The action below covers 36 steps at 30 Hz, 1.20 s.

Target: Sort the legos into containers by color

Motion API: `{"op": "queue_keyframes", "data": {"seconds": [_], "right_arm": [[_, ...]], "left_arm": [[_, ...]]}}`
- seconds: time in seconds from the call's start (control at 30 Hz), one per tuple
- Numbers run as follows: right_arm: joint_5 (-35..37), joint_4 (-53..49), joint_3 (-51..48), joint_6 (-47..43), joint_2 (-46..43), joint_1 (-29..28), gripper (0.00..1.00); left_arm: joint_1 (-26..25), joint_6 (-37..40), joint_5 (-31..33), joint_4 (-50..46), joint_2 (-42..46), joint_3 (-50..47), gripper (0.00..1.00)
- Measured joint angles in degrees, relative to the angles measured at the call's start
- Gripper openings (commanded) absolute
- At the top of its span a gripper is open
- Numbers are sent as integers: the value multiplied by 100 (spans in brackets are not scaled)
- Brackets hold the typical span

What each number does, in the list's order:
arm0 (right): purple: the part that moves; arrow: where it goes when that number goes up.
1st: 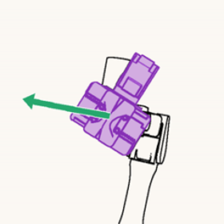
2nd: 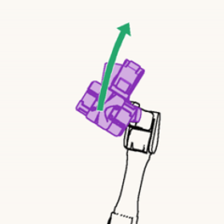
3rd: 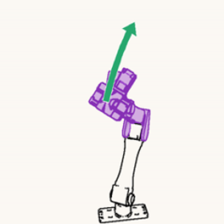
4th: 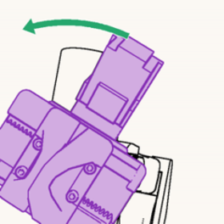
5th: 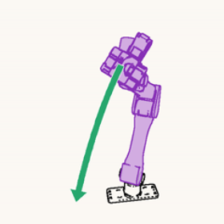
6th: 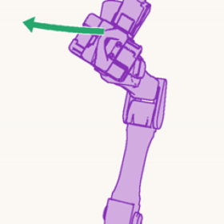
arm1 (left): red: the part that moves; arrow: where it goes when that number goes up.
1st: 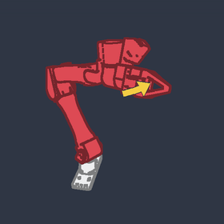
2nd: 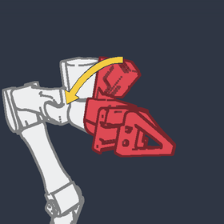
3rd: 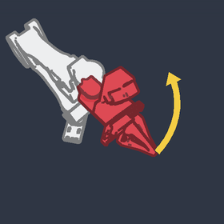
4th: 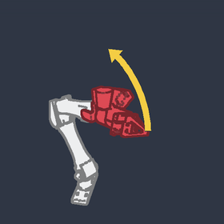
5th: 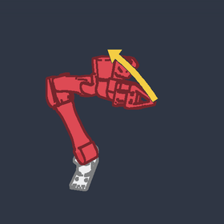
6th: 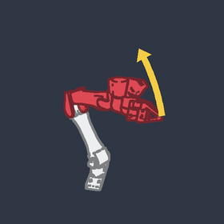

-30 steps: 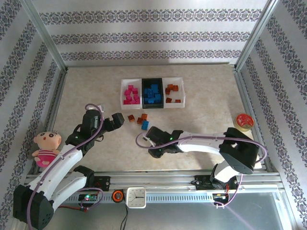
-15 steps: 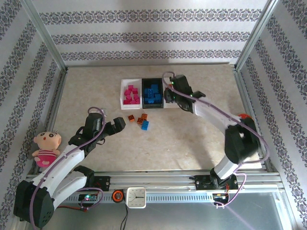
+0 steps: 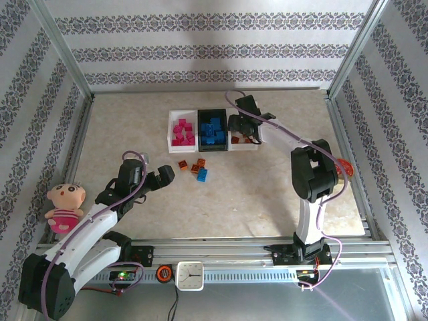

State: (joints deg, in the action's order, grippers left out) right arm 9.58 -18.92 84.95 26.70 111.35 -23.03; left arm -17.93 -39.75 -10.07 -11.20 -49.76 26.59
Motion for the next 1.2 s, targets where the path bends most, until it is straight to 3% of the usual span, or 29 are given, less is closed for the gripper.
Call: {"op": "queue_keyframes", "data": {"seconds": [0.17,0.3,0.43,0.6,0.83,1.0,1.07,1.2], "right_arm": [[4,120,-684,11,-802,-365,81],[-20,271,-1368,90,-1394,-1154,86],[-111,446,-1864,387,-1390,-2035,95],[-164,605,-1961,616,-911,-2682,89],[-55,761,-1886,745,-258,-2745,66],[42,809,-1718,708,-98,-2750,56],[63,820,-1718,688,-74,-2747,55],[94,852,-1718,634,-37,-2745,66]], "left_arm": [[0,0,31,-2,59,0,100],[0,2,127,-7,151,0,100],[0,2,201,-4,214,-9,100],[0,0,278,-4,251,-109,100],[0,-2,278,2,251,-164,100],[0,-2,278,11,251,-201,100],[0,-2,280,11,251,-221,100],[0,-4,278,13,251,-236,100]]}}
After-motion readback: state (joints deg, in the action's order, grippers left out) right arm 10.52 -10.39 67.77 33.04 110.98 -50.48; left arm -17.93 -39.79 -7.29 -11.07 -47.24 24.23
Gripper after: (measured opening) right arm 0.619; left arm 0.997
